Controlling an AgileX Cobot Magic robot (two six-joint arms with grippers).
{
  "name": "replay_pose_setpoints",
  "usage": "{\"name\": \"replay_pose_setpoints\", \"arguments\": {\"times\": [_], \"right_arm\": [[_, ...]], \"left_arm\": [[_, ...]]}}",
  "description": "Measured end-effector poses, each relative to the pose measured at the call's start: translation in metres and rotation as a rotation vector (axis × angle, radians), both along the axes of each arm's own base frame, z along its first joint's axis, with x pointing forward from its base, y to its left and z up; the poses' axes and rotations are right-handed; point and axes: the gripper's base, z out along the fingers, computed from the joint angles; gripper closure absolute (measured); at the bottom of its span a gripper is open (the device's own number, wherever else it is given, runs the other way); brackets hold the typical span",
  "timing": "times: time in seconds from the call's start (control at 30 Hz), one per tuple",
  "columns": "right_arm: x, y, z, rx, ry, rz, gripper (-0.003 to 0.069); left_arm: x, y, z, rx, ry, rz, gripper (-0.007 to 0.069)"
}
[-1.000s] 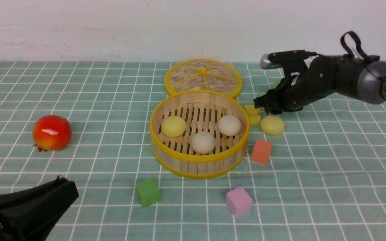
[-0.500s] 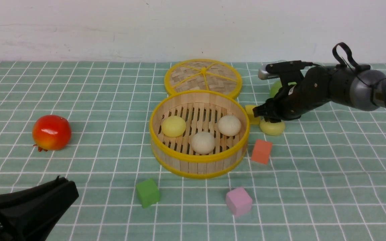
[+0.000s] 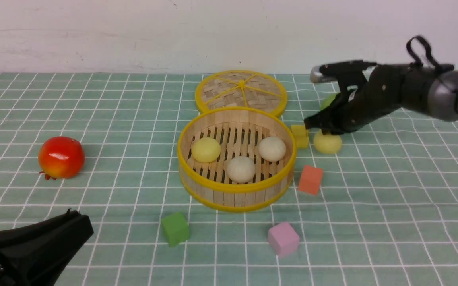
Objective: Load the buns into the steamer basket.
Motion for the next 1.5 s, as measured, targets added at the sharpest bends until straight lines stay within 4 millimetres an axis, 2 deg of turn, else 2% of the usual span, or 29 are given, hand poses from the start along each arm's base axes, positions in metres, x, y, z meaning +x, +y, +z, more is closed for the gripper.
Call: {"name": "replay_pose_setpoints", "arguments": {"times": [0.17, 0.23, 0.27, 0.3, 0.33, 0.47, 0.6, 0.63, 0.67, 0.7, 0.83, 0.87, 0.9, 0.93, 0.97, 1.0, 1.1, 1.2, 1.27, 1.3, 1.33, 1.37, 1.43, 1.47, 1.5], "right_arm": [[-0.012, 0.036, 0.036, 0.065, -0.126, 0.083, 0.0663], [-0.015, 0.05, 0.04, 0.088, -0.157, 0.109, 0.0663], [-0.018, 0.065, 0.042, 0.109, -0.186, 0.135, 0.0663], [-0.018, 0.067, 0.042, 0.116, -0.192, 0.135, 0.0663], [-0.02, 0.083, 0.039, 0.128, -0.22, 0.161, 0.0663], [-0.019, 0.106, 0.023, 0.141, -0.276, 0.175, 0.0663], [-0.015, 0.118, 0.003, 0.14, -0.307, 0.17, 0.0654], [-0.012, 0.122, -0.008, 0.135, -0.309, 0.167, 0.0641], [-0.012, 0.122, -0.01, 0.135, -0.311, 0.165, 0.0639], [-0.01, 0.125, -0.023, 0.127, -0.3, 0.164, 0.061], [-0.008, 0.126, -0.042, 0.114, -0.269, 0.164, 0.0507], [-0.008, 0.126, -0.042, 0.114, -0.27, 0.163, 0.0507], [-0.008, 0.126, -0.042, 0.114, -0.272, 0.162, 0.0438], [-0.007, 0.126, -0.042, 0.115, -0.275, 0.161, 0.0413], [-0.008, 0.125, -0.037, 0.118, -0.281, 0.162, 0.0357], [-0.008, 0.125, -0.037, 0.118, -0.278, 0.164, 0.0349], [-0.016, 0.124, -0.012, 0.128, -0.259, 0.188, 0.0232], [-0.037, 0.117, 0.036, 0.125, -0.201, 0.251, 0.0181], [-0.049, 0.111, 0.057, 0.113, -0.162, 0.283, 0.0177], [-0.067, 0.099, 0.085, 0.097, -0.098, 0.311, 0.0185], [-0.07, 0.097, 0.088, 0.092, -0.09, 0.315, 0.0188], [-0.091, 0.084, 0.112, 0.075, -0.013, 0.325, 0.0218], [-0.119, 0.066, 0.139, 0.037, 0.067, 0.315, 0.0281], [-0.131, 0.06, 0.146, 0.023, 0.112, 0.305, 0.0322], [-0.133, 0.058, 0.147, 0.023, 0.123, 0.299, 0.0339]], "left_arm": [[0.0, 0.0, 0.0, 0.0, 0.0, 0.0, 0.0544], [0.0, 0.0, 0.0, 0.0, 0.0, 0.0, 0.0544], [0.0, 0.0, 0.0, 0.0, 0.0, 0.0, 0.0544], [0.0, 0.0, 0.0, 0.0, 0.0, 0.0, 0.0544], [0.0, 0.0, 0.0, 0.0, 0.0, 0.0, 0.0544], [0.0, 0.0, 0.0, 0.0, 0.0, 0.0, 0.0544], [0.0, 0.0, 0.0, 0.0, 0.0, 0.0, 0.0544], [0.0, 0.0, 0.0, 0.0, 0.0, 0.0, 0.0544], [0.0, 0.0, 0.0, 0.0, 0.0, 0.0, 0.0544], [0.0, 0.0, 0.0, 0.0, 0.0, 0.0, 0.0544], [0.0, 0.0, 0.0, 0.0, 0.0, 0.0, 0.0544], [0.0, 0.0, 0.0, 0.0, 0.0, 0.0, 0.0543], [0.0, 0.0, 0.0, 0.0, 0.0, 0.0, 0.054], [0.0, 0.0, 0.0, 0.0, 0.0, 0.0, 0.0539], [0.0, 0.0, 0.0, 0.0, 0.0, 0.0, 0.0536], [0.0, 0.0, 0.0, 0.0, 0.0, 0.0, 0.0536], [0.0, 0.0, 0.0, 0.0, 0.0, 0.0, 0.0533], [0.0, 0.0, 0.0, 0.0, 0.0, 0.0, 0.0533], [0.0, 0.0, 0.0, 0.0, 0.0, 0.0, 0.0533], [0.0, 0.0, 0.0, 0.0, 0.0, 0.0, 0.0533], [0.0, 0.0, 0.0, 0.0, 0.0, 0.0, 0.0533], [0.0, 0.0, 0.0, 0.0, 0.0, 0.0, 0.0531], [0.0, 0.0, 0.0, 0.0, 0.0, 0.0, 0.0529], [0.0, 0.0, 0.0, 0.0, 0.0, 0.0, 0.0529], [0.0, 0.0, 0.0, 0.0, 0.0, 0.0, 0.0529]]}}
